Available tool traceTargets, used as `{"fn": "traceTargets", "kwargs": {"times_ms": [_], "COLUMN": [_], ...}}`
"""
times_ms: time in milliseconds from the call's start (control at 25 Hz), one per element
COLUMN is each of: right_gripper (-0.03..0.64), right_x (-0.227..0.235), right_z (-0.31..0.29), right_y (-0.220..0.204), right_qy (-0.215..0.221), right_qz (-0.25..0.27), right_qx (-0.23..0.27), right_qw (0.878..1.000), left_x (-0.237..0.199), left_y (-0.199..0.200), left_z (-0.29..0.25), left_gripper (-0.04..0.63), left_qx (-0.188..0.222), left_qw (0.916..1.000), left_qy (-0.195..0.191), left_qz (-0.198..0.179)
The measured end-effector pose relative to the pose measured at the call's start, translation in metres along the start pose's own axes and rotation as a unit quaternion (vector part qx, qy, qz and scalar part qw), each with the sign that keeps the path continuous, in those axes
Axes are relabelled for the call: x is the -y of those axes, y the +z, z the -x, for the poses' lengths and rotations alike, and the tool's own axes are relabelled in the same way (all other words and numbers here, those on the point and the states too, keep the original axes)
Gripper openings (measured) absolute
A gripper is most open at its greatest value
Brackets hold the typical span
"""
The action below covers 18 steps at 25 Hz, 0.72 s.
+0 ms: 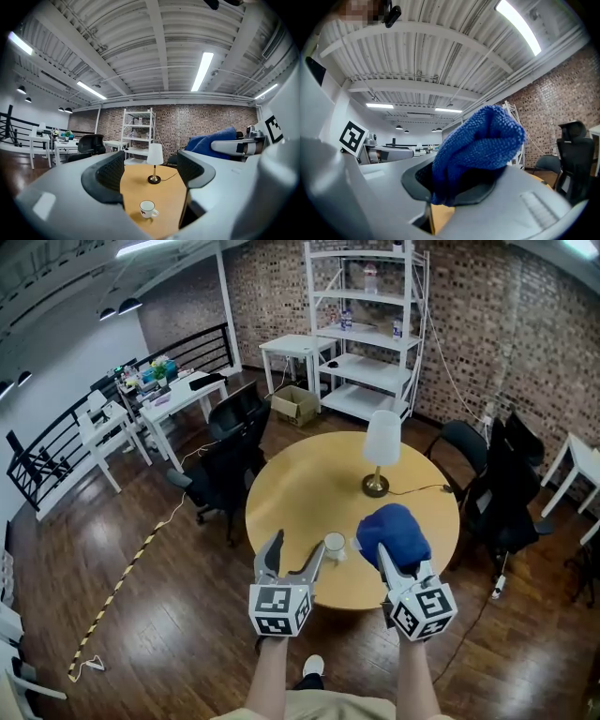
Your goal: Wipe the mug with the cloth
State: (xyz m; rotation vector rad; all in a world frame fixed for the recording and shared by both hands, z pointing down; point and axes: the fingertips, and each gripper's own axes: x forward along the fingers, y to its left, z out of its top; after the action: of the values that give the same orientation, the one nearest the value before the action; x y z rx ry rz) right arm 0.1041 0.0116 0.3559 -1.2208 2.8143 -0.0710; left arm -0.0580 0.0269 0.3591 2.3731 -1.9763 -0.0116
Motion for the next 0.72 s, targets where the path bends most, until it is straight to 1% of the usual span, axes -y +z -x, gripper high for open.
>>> {"fn": "traceTargets", "kwargs": {"times_ms": [160, 400, 560, 720], "right_gripper": [0.064, 0.064, 0.064, 0.064], "right_x": [0.000, 0.007, 0.010, 0.014], "right_z": [-0.039, -0.090, -0.114, -0.120], "right_y": [0.003, -0.001, -0.005, -0.002], "right_qy": [0.007, 0.001, -0.006, -0.005], "right_qz": [0.016, 0.021, 0.014, 0.023], "right_qx": [-0.001, -0.009, -0.019, -0.018], "right_qw": [1.000, 1.000, 1.000, 1.000], "left_x": [-0.024, -0.061, -0.077, -0.078], "left_y": [0.005, 0.007, 0.001, -0.004], "left_z": [-0.034, -0.076, -0.099, -0.115], "left_gripper": [0.330, 0.328, 0.325, 0.322], "left_qx": [0.006, 0.008, -0.014, -0.020], "left_qw": [0.9999, 0.9996, 0.9988, 0.9981], "left_qy": [-0.010, -0.025, -0.046, -0.058], "left_qz": [0.005, 0.009, 0.004, 0.010]}}
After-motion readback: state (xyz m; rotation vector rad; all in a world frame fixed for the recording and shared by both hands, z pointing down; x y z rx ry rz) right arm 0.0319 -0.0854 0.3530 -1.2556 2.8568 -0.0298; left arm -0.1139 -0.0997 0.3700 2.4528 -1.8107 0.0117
